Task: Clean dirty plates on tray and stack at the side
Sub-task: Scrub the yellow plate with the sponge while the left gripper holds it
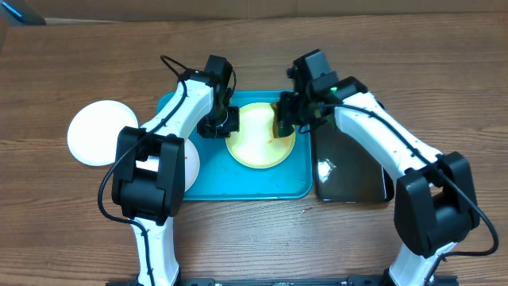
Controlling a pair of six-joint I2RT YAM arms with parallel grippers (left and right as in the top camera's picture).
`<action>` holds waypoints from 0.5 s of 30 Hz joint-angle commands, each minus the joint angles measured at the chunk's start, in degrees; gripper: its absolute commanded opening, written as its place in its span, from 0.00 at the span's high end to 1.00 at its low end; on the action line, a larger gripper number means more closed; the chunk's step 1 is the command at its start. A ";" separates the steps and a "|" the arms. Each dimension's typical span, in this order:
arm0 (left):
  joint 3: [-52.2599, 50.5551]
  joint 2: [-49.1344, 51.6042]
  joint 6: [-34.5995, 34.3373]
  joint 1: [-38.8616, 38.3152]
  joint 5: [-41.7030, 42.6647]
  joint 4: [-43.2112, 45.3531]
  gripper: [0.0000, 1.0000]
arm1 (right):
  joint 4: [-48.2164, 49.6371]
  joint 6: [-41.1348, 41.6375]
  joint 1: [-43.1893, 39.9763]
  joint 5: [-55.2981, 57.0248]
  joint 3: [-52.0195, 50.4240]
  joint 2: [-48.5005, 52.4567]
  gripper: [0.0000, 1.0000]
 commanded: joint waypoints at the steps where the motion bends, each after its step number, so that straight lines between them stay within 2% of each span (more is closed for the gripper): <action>1: 0.11 0.44 -1.46 -0.11 -0.63 0.22 0.96 | 0.94 2.64 0.87 -3.17 0.02 -0.90 0.96; 9: 0.11 0.44 -1.46 -0.11 -0.59 -0.39 0.96 | 4.92 5.81 4.07 6.32 -2.75 3.37 0.96; 15: 0.11 0.44 -1.44 -0.11 -0.61 -0.46 0.96 | 6.12 7.76 4.00 6.60 -2.95 7.50 0.96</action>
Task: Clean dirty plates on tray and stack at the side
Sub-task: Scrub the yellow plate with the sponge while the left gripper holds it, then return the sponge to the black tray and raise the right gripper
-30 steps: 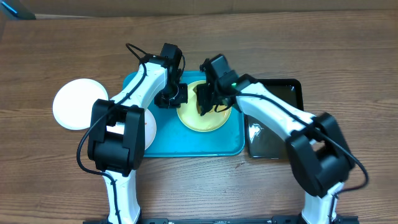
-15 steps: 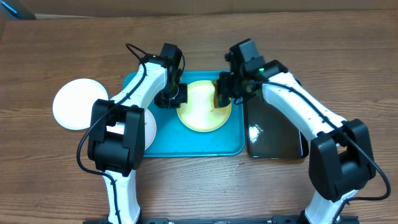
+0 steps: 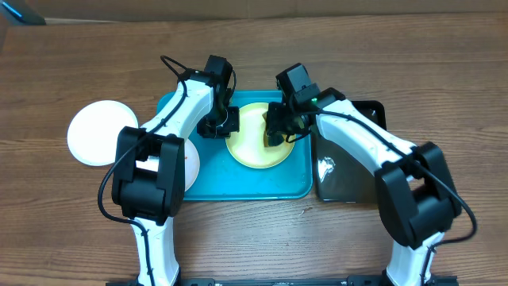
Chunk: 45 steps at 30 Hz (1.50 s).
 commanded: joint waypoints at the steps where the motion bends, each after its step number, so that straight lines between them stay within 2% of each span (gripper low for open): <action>1: 0.11 0.44 -1.42 -0.11 -0.66 -0.24 0.96 | 0.98 1.70 -0.35 1.92 -0.28 2.47 0.96; 6: 0.11 0.44 -1.42 -0.11 -0.66 -0.26 0.96 | 1.73 2.97 -0.35 3.08 -0.28 5.73 0.96; 12: 0.11 0.44 -1.40 -0.11 -0.68 -0.24 0.96 | 1.99 8.61 -0.35 -0.22 -0.28 6.29 0.96; 16: 0.11 0.44 -1.42 -0.11 -0.68 -0.20 0.96 | 5.64 8.59 -0.57 -8.70 -0.28 6.29 0.96; 24: 0.11 0.44 -1.40 -0.11 -0.68 -0.26 0.96 | 20.35 7.28 -4.13 -30.23 0.48 5.64 0.96; 29: 0.11 0.44 -1.40 -0.11 -0.68 -0.42 0.96 | 21.27 7.19 -8.41 -38.40 2.69 2.56 0.96; 33: 0.11 0.44 -1.40 -0.11 -0.68 -0.42 0.96 | 12.61 0.76 -12.28 -37.57 2.69 -2.12 0.96; 39: 0.11 0.44 -1.40 -0.11 -0.66 -0.48 0.73 | -9.81 -11.47 -19.28 -25.53 2.69 -7.34 0.96; 41: 0.11 0.44 -1.40 -0.11 -0.68 -0.44 0.70 | -16.59 -14.45 -21.75 -20.13 2.69 -8.00 0.96; 45: 0.11 0.44 -1.44 -0.11 -0.61 -0.37 0.69 | -26.49 -17.64 -25.11 -9.77 2.03 -7.98 0.96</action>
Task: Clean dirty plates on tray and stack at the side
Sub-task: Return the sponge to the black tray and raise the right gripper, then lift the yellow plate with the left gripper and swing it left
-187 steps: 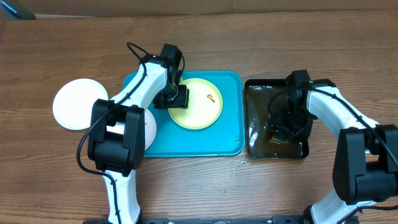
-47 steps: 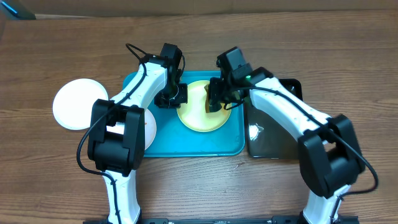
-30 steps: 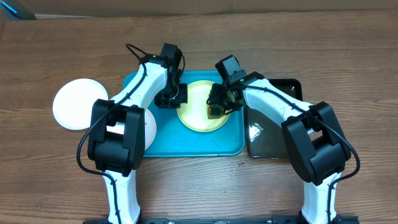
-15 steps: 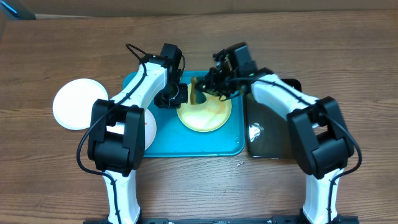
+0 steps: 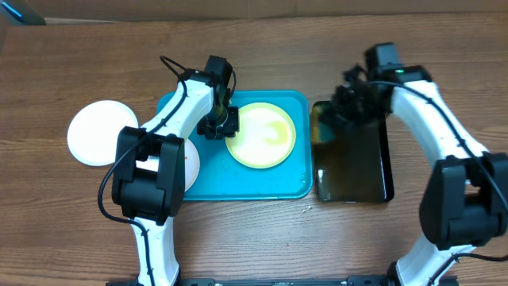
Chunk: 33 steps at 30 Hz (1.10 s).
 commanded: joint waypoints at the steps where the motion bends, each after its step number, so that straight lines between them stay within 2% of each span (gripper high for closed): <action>1: 0.11 0.44 -0.22 -0.11 -0.37 -0.11 0.69 | -4.00 -5.75 -1.70 12.98 0.07 -1.07 0.96; 4: 0.11 0.44 -0.20 -0.11 -0.39 -0.13 0.71 | -5.90 -5.73 -1.90 19.80 -2.62 -1.07 0.96; 11: 0.11 0.44 -0.20 -0.11 0.46 0.94 0.71 | -1.01 -5.49 -1.64 19.91 -10.93 -1.07 0.96; 14: 0.11 0.44 -0.20 -0.11 0.92 0.90 0.79 | -1.05 -5.53 -1.81 19.47 -10.47 -1.16 0.82; 16: 0.11 0.44 -0.20 -0.11 0.92 0.87 0.85 | -2.05 -5.57 -1.86 18.78 -8.61 -1.20 0.78; 20: 0.11 0.44 -0.20 -0.11 0.92 0.52 0.89 | -6.23 -5.57 -1.92 18.71 -2.40 -1.20 0.63; 22: 0.11 0.44 -0.15 -0.11 0.85 0.24 0.91 | -9.62 -5.55 -2.93 19.41 3.28 -1.20 0.35; 24: 0.11 0.44 -0.17 -0.11 0.87 0.26 0.89 | -12.13 -5.57 -4.33 20.81 7.67 -1.20 0.18; 25: 0.11 0.44 -0.17 -0.11 0.87 0.31 0.86 | -13.92 -5.57 -6.16 22.84 11.34 -1.20 0.00; 28: 0.11 0.44 -0.22 -0.17 0.92 0.31 0.83 | -15.15 -5.55 -10.14 27.08 15.10 -1.20 0.00; 33: 0.00 0.46 -0.22 -1.31 0.83 0.31 0.84 | -14.99 -5.53 -15.82 27.82 15.37 -1.14 0.00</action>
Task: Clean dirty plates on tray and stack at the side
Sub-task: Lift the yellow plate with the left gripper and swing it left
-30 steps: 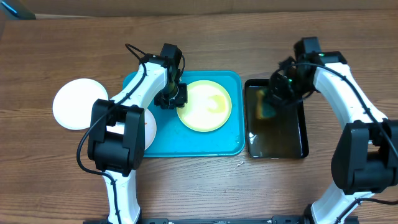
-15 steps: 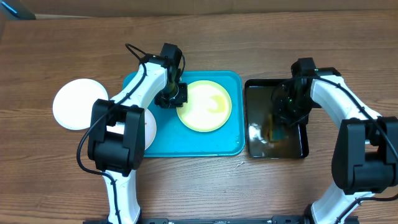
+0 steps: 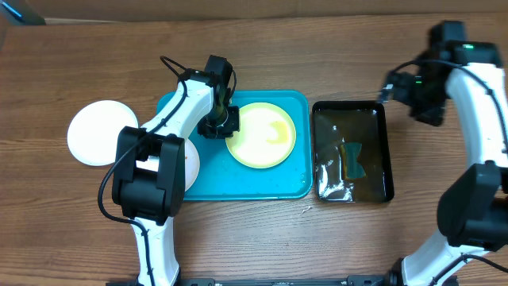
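Observation:
A yellow-green plate (image 3: 260, 135) with a faint smear lies on the teal tray (image 3: 238, 187). My left gripper (image 3: 218, 125) sits at the plate's left rim and looks shut on it. A white plate (image 3: 99, 133) rests on the table to the left of the tray. A second white plate (image 3: 190, 163) on the tray shows partly from under the left arm. The sponge (image 3: 352, 159) lies in the water of the black basin (image 3: 352, 111). My right gripper (image 3: 394, 87) hangs beyond the basin's far right corner, empty and apparently open.
The black basin stands just right of the teal tray, with wet glare at its near left corner. Bare wooden table surrounds both. The left arm's cable loops above the tray's far left corner.
The right gripper was over the far end of the basin; now it is out past the basin's right corner, and the sponge lies loose in the water. The left gripper has not moved.
The right gripper held the sponge on the yellow plate's right side, then nearer its middle, while the left gripper stayed at the plate's left rim. Later the right gripper was over the basin. Now the sponge sits in the basin and the right arm is clear of it.

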Controlling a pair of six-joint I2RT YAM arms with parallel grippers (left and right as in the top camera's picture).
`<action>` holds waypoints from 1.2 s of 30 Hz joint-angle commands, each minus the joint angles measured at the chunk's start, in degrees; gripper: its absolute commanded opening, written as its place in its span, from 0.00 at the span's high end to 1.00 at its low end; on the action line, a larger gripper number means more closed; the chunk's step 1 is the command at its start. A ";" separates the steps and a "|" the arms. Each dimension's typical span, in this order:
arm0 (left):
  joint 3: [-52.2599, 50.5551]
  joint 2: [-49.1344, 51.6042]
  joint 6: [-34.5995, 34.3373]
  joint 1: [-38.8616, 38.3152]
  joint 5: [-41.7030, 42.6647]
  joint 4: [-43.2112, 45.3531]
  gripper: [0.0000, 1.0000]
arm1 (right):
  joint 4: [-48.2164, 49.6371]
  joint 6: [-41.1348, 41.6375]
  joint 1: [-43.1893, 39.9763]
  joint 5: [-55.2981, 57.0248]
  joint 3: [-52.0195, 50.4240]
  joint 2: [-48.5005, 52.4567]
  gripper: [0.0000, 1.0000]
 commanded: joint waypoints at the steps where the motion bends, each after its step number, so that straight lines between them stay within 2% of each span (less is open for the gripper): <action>1: -0.02 0.46 -0.04 -1.60 0.37 -0.04 0.85 | 0.42 0.00 -3.85 2.64 0.72 -1.05 0.00; 4: -0.26 0.46 -0.04 -2.78 0.15 0.17 0.96 | 1.46 0.00 -5.64 2.64 0.72 -1.05 0.00; 10: 1.42 -0.46 -0.04 -3.56 0.20 -1.70 0.96 | 2.58 0.00 -6.56 2.64 0.72 -1.05 0.00; 18: 11.23 -4.31 -0.44 -1.33 0.22 -9.51 0.96 | 2.56 0.00 -6.56 2.64 0.72 -1.05 0.00; 25: 16.90 -6.01 -0.44 -2.29 0.02 -12.24 0.96 | 2.56 0.00 -6.56 2.64 0.72 -1.05 0.00; 31: 21.99 -6.01 -3.43 -6.58 -6.03 -12.63 0.96 | 2.56 0.00 -6.56 2.64 0.72 -1.05 0.00; 36: 23.06 -6.01 -4.37 -12.46 -12.09 -9.35 0.96 | 2.56 0.00 -6.56 2.64 0.72 -1.05 0.00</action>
